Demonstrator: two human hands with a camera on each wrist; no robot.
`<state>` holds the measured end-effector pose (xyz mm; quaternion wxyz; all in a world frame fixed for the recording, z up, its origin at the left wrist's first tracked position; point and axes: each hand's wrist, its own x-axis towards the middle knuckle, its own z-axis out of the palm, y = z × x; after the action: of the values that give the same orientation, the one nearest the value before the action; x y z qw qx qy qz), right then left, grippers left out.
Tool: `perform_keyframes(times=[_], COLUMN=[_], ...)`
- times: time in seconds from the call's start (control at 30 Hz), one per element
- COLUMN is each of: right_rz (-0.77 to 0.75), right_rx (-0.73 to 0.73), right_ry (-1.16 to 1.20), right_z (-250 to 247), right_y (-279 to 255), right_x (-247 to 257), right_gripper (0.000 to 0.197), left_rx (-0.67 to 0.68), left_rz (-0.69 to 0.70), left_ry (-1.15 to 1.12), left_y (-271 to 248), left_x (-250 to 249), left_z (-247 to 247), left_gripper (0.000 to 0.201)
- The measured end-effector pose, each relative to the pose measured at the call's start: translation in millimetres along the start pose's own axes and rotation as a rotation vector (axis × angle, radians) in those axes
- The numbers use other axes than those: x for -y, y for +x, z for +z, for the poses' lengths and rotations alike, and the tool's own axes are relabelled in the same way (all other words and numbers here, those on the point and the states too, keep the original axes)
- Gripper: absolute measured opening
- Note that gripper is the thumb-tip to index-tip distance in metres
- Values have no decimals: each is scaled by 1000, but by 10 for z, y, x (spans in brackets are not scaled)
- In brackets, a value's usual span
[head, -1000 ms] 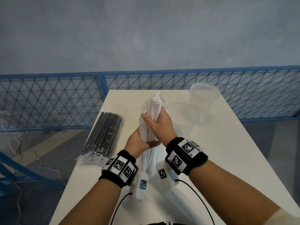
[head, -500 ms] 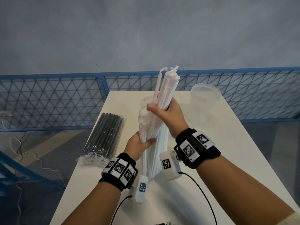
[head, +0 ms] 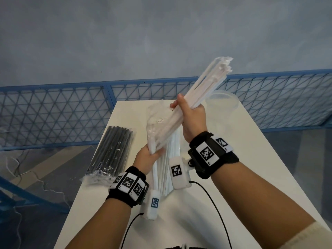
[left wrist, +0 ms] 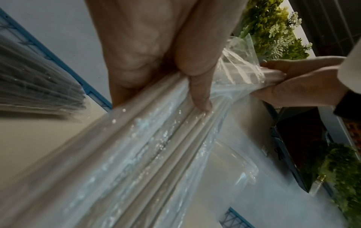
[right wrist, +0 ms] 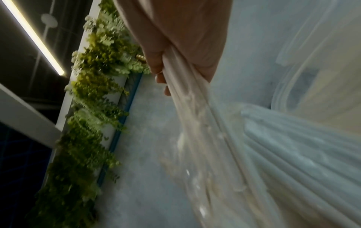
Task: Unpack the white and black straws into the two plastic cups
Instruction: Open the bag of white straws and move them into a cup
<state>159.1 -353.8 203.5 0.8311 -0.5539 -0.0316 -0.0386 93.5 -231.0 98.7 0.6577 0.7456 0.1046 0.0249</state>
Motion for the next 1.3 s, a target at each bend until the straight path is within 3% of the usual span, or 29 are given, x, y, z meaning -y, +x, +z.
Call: perform_keyframes(times=[0.2,0.33,0.6,0.77,0.87,0.97,1.13,1.23,1.3], right_rz=[184,257,134,-27,-99,-91,-68,-152,-288], right_rx=[-245,-341,-525,-541,-464,-362,-255,-233,-229], right_ry=[410,517,458,275,57,-188,-315,-390,-577], right_z=[-278,-471,-696,-738,-752,-768,-776,-733,-676], right_y=[287,393,601,689,669,615,542,509,458], right_x=[124,35,104,140,60,-79,-223,-188,-132], right_gripper=[20,13,14,13,10,11,17,21,27], left_rx=[-14,-26,-60,-66,-70,-69,-60,-53,-53], left_rz=[-58,-63,-74,-84,-81,-64,-51,-49,-43], left_ry=[-61,-54,-19,-27,-32,-21,-32,-64,-60], left_y=[15,38,80,87,80,64,24,3,6], left_x=[64,84,80,90,92,109,91,80,97], left_z=[-84,-100,-152,-162,-162,-167,-137,-120,-117], left_gripper=[29,29,22,22,21,19,18,21,25])
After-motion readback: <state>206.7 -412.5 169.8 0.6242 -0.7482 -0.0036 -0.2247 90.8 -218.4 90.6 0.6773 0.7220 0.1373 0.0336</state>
